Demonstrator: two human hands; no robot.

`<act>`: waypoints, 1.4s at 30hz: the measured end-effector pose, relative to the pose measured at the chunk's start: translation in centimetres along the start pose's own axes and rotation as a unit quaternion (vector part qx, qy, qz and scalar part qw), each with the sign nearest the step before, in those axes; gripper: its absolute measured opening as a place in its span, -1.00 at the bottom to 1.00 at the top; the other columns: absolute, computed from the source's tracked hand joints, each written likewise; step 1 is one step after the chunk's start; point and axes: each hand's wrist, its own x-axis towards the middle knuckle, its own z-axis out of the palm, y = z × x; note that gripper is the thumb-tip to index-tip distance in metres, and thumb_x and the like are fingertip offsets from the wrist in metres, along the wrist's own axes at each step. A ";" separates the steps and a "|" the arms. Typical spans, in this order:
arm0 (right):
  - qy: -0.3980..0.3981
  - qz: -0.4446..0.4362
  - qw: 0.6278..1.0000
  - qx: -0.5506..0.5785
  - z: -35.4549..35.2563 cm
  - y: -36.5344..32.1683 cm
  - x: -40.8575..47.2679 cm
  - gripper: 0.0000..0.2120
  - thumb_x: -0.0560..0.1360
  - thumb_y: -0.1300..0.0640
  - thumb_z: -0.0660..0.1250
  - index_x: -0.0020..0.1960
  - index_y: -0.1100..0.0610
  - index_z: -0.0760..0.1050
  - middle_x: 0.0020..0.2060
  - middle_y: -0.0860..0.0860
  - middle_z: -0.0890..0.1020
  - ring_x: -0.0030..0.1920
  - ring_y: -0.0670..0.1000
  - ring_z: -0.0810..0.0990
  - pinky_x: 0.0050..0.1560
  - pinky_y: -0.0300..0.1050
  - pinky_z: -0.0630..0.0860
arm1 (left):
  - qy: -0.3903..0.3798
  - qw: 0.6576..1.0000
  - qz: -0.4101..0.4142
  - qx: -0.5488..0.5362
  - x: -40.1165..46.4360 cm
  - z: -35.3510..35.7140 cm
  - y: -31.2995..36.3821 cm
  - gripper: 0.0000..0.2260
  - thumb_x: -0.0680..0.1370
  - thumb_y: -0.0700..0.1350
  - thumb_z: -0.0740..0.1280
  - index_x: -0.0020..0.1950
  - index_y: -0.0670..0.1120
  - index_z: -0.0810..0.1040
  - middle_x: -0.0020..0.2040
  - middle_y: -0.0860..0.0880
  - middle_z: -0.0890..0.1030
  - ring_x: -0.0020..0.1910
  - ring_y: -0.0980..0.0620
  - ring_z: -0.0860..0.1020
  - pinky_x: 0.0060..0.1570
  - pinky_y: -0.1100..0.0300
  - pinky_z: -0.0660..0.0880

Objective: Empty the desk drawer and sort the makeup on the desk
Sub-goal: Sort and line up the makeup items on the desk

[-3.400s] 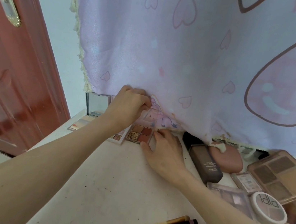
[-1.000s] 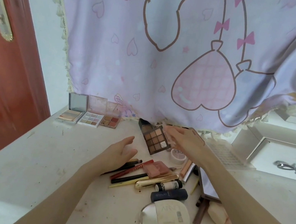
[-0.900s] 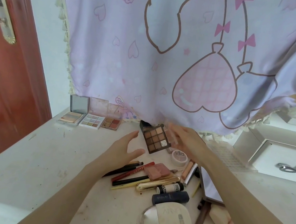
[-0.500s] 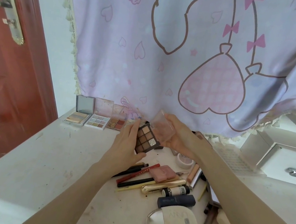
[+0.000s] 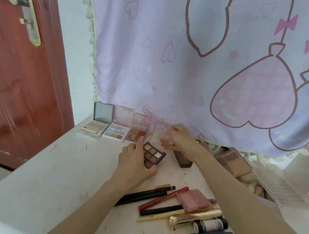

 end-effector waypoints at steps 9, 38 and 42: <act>0.037 -0.054 0.993 -0.100 -0.5 0.3 5.1 -0.76 0.52 0.29 0.17 -0.27 0.30 0.51 -0.37 0.10 0.49 -0.34 0.02 0.45 -0.25 -0.12 0.45 | 0.039 0.999 0.003 -0.005 3.0 1.8 0.1 -0.17 0.42 0.13 0.37 0.51 -0.07 -0.04 0.37 -0.12 0.26 0.34 -0.09 0.19 0.31 0.13 0.16; 0.152 -0.151 0.946 -0.244 -1.4 2.1 1.9 -0.66 0.57 0.24 0.14 0.33 0.22 0.41 0.23 0.12 0.53 0.21 0.05 0.49 0.13 -0.26 0.32 | 0.014 0.999 -0.014 -0.025 2.4 0.9 -1.4 -0.45 0.56 -0.06 0.25 0.47 -0.15 0.10 0.40 -0.11 0.33 0.35 -0.06 0.30 0.29 0.13 0.23; 0.126 -0.140 0.944 -0.270 -3.1 2.5 -1.8 -0.64 0.60 0.16 0.14 0.39 0.13 0.36 0.31 0.08 0.48 0.29 0.02 0.45 0.31 -0.14 0.32 | -0.037 0.999 -0.024 -0.017 0.5 -0.1 -1.7 -0.51 0.60 -0.02 0.17 0.48 -0.13 0.13 0.43 -0.12 0.30 0.40 -0.05 0.26 0.35 0.13 0.17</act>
